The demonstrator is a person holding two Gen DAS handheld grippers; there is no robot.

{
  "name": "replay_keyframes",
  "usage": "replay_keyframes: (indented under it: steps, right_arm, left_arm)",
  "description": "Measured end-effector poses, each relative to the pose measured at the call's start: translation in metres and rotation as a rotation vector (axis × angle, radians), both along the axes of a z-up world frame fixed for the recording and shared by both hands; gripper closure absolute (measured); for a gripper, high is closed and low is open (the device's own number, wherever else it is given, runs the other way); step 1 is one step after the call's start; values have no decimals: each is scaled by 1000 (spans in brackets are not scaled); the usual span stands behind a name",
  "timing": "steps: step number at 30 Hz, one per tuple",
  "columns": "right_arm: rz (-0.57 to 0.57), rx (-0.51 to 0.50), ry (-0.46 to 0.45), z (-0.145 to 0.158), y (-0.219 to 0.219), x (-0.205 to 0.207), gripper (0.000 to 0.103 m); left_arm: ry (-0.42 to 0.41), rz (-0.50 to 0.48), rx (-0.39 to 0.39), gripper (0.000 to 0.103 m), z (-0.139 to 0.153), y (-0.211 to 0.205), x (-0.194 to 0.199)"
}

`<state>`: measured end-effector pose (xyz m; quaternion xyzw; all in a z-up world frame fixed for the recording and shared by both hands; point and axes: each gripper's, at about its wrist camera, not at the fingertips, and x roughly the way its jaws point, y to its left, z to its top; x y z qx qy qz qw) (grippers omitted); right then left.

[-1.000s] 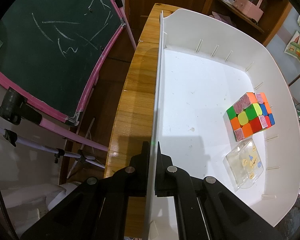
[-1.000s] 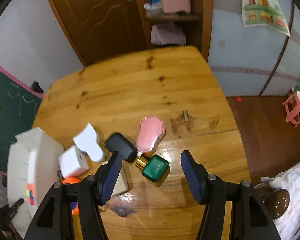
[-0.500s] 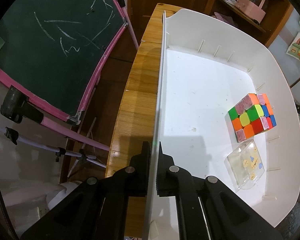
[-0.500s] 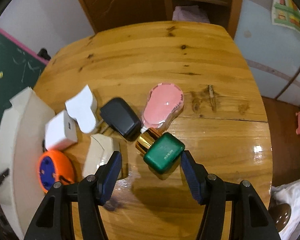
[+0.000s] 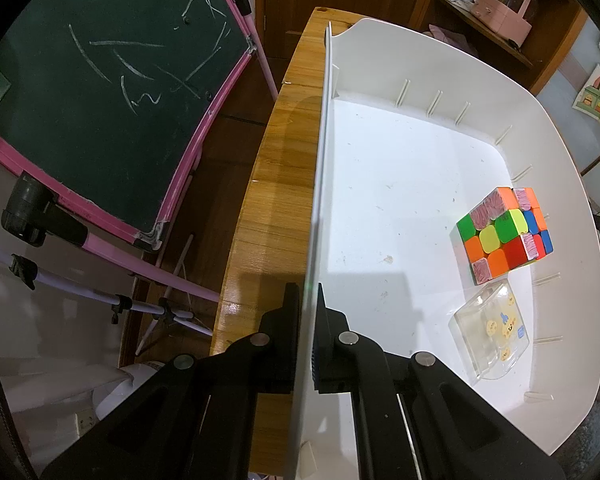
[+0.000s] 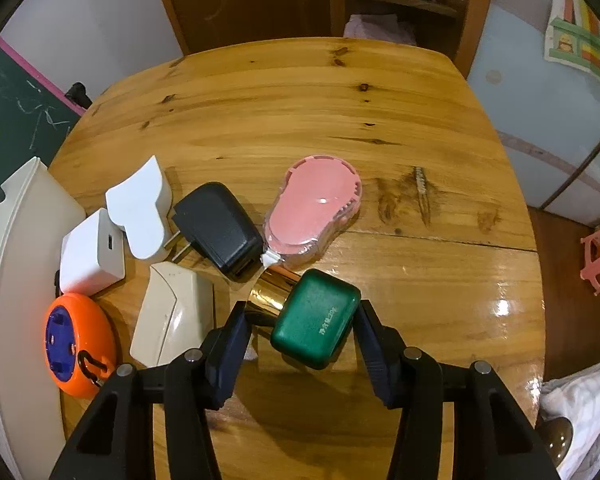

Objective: Organize rigid objects
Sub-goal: 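Move the right gripper toward the green-gold bottle on the table, then close the right gripper around the green bottle and lift it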

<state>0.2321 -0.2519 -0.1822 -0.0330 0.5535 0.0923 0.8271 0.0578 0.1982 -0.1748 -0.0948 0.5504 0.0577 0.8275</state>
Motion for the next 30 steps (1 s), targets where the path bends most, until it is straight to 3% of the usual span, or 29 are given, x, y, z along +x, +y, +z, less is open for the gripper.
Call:
replay_keyframes:
  steps: [6,15,23,30]
  right_arm:
    - [-25,15,-33,23,1,-17,50]
    - [56,35,-160,101,39,-58,50]
    - [216,71,-277,176,118,-85,50]
    - [333,55,-284,182,202,-79,50]
  left_arm:
    - [-2,-3,5,97,0,1,1]
    - [-16,-8,-3,98,2,1,1]
    - [-21,2,-35,99,2,4,0]
    - [-32,6,-47,99,1,5,-1]
